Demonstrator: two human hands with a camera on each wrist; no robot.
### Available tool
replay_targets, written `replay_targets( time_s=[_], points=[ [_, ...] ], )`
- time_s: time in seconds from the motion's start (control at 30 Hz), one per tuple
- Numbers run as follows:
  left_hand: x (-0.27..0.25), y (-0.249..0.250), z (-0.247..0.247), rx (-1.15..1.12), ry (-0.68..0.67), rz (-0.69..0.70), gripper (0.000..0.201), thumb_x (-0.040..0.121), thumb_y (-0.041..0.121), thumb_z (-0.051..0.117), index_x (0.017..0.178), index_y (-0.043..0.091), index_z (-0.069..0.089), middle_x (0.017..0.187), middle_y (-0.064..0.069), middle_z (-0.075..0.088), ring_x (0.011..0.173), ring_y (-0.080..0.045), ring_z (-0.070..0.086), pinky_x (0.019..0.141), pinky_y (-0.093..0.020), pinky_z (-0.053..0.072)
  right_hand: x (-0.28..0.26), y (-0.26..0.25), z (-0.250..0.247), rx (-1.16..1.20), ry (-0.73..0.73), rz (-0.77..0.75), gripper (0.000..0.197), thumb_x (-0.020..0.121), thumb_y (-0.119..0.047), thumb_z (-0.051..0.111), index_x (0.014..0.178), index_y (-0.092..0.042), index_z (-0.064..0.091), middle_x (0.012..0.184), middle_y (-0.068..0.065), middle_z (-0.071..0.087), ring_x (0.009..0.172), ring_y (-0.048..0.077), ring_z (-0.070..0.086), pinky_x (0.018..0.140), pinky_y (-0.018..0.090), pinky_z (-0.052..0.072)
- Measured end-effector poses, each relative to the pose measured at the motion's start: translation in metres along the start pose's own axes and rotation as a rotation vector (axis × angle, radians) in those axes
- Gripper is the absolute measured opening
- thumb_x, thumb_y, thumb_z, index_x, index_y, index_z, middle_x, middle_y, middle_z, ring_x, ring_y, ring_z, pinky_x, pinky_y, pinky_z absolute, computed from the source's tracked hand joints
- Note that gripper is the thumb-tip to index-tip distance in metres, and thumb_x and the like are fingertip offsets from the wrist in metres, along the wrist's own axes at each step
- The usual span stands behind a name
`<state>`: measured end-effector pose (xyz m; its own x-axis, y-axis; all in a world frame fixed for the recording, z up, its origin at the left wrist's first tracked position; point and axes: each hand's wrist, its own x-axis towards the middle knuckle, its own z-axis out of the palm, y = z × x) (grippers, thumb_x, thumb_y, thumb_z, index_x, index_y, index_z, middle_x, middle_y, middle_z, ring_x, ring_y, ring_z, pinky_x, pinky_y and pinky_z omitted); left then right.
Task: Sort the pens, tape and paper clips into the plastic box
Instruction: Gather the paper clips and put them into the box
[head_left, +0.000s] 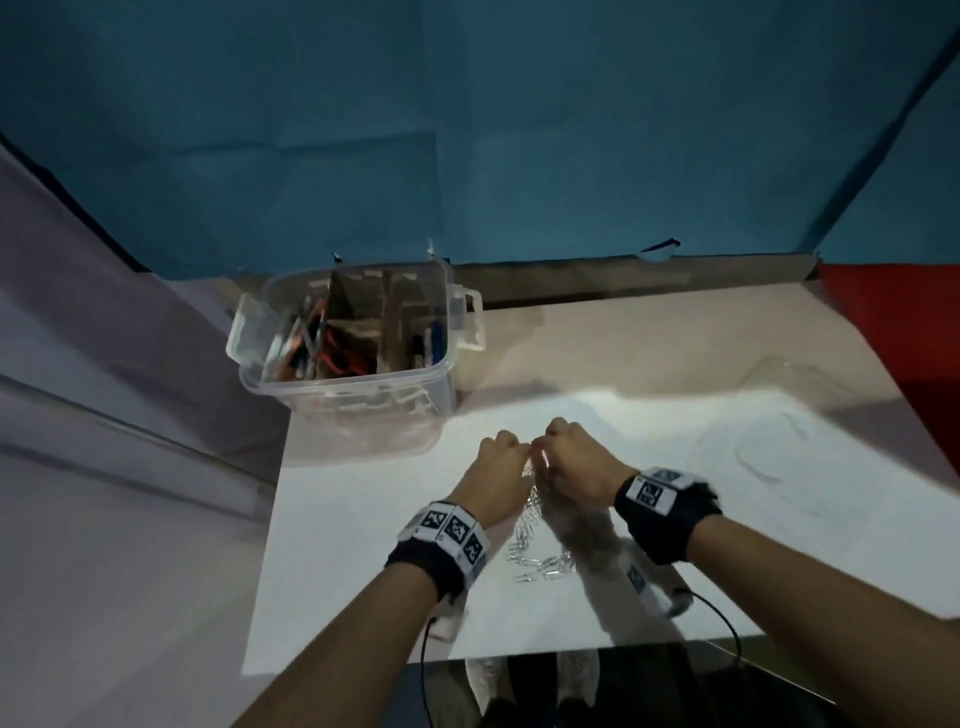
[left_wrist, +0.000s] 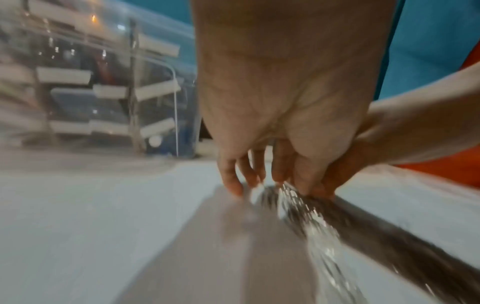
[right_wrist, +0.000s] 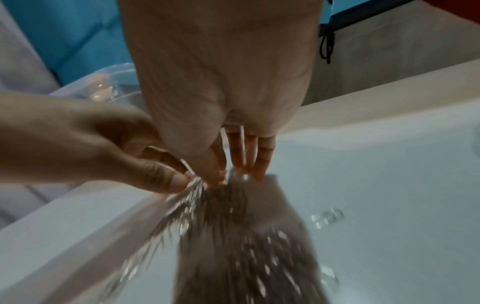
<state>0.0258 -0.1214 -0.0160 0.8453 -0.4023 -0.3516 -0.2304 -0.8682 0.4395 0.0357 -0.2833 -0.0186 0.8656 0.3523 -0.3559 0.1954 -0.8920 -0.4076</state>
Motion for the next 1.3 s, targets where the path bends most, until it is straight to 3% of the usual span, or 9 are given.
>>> replay_targets(
  time_s=[0.13,0.27,0.4,0.57,0.7,0.83,0.97,1.23,1.3],
  points=[
    [-0.029,0.001,0.038,-0.055,0.062,0.087,0.022,0.095,0.013,0.053,0.116,0.012,0.058,0.117,-0.004,0.047,0.106,-0.024,0.044,0.093,-0.038,0.045,-0.035,0.011,0.023,0.041,-0.02,-0.147,0.02,0.09,-0.021,0.055,0.107,-0.015,0.064,0.101,0.0,0.048,0.091,0.016,0.042,0.083,0.032,0.046],
    [-0.044,-0.007,0.04,-0.136,0.078,0.094,0.015,0.095,0.023,0.057,0.105,0.012,0.056,0.108,0.0,0.045,0.101,-0.019,0.043,0.089,-0.036,0.044,-0.04,0.029,0.015,0.09,0.0,-0.105,0.005,0.087,-0.025,0.061,0.09,-0.025,0.058,0.089,-0.007,0.047,0.088,0.017,0.049,0.082,0.036,0.048],
    [-0.049,-0.009,0.037,-0.136,0.037,0.019,0.037,0.084,0.046,0.07,0.101,0.024,0.044,0.104,0.005,0.037,0.096,-0.016,0.037,0.078,-0.034,0.045,-0.043,0.032,0.012,0.097,-0.053,-0.029,0.029,0.076,-0.034,0.076,0.097,-0.023,0.057,0.093,-0.004,0.045,0.087,0.016,0.047,0.081,0.034,0.046],
    [-0.037,0.01,0.046,-0.142,0.127,-0.023,0.023,0.086,0.026,0.068,0.107,0.02,0.06,0.099,0.004,0.046,0.094,-0.019,0.051,0.082,-0.034,0.047,-0.044,0.008,0.024,0.124,0.021,-0.093,0.016,0.085,-0.019,0.064,0.1,-0.013,0.064,0.092,0.0,0.051,0.082,0.019,0.051,0.074,0.031,0.045],
    [-0.022,0.014,0.037,-0.192,0.184,-0.112,0.009,0.085,0.018,0.065,0.092,0.02,0.072,0.087,0.001,0.061,0.085,-0.019,0.059,0.076,-0.036,0.05,-0.032,0.005,0.017,0.182,0.067,-0.032,0.01,0.084,-0.014,0.062,0.088,-0.011,0.07,0.082,0.005,0.067,0.077,0.023,0.059,0.068,0.032,0.048],
    [-0.011,0.011,0.018,-0.225,0.196,-0.169,0.008,0.076,0.008,0.065,0.07,0.011,0.069,0.066,-0.004,0.067,0.069,-0.024,0.064,0.067,-0.043,0.055,-0.022,0.004,-0.004,0.293,0.104,0.027,0.016,0.08,-0.007,0.064,0.085,-0.014,0.078,0.079,0.002,0.074,0.074,0.014,0.064,0.065,0.025,0.05],
    [-0.008,0.01,-0.016,-0.277,0.254,-0.109,0.009,0.077,0.007,0.068,0.074,0.01,0.076,0.072,-0.006,0.072,0.072,-0.021,0.067,0.071,-0.039,0.056,-0.012,0.007,-0.037,0.448,0.137,0.068,0.009,0.078,-0.007,0.077,0.087,-0.009,0.079,0.079,0.001,0.076,0.072,0.009,0.07,0.064,0.018,0.054],
    [-0.029,0.024,-0.12,-0.359,0.388,0.082,0.007,0.08,0.009,0.074,0.074,0.01,0.076,0.063,-0.003,0.069,0.064,-0.017,0.065,0.065,-0.038,0.051,0.005,-0.024,-0.108,0.664,0.152,0.049,0.008,0.074,-0.01,0.085,0.08,-0.013,0.081,0.07,0.006,0.075,0.064,0.015,0.072,0.07,0.03,0.06],
    [-0.033,0.018,-0.148,-0.372,0.47,0.087,0.006,0.08,0.008,0.077,0.078,0.012,0.08,0.066,0.001,0.073,0.066,-0.013,0.068,0.063,-0.028,0.053,0.016,-0.041,-0.126,0.649,0.16,0.007,0.007,0.076,-0.009,0.083,0.081,-0.013,0.081,0.072,0.007,0.076,0.067,0.014,0.07,0.07,0.031,0.06]
  ],
)
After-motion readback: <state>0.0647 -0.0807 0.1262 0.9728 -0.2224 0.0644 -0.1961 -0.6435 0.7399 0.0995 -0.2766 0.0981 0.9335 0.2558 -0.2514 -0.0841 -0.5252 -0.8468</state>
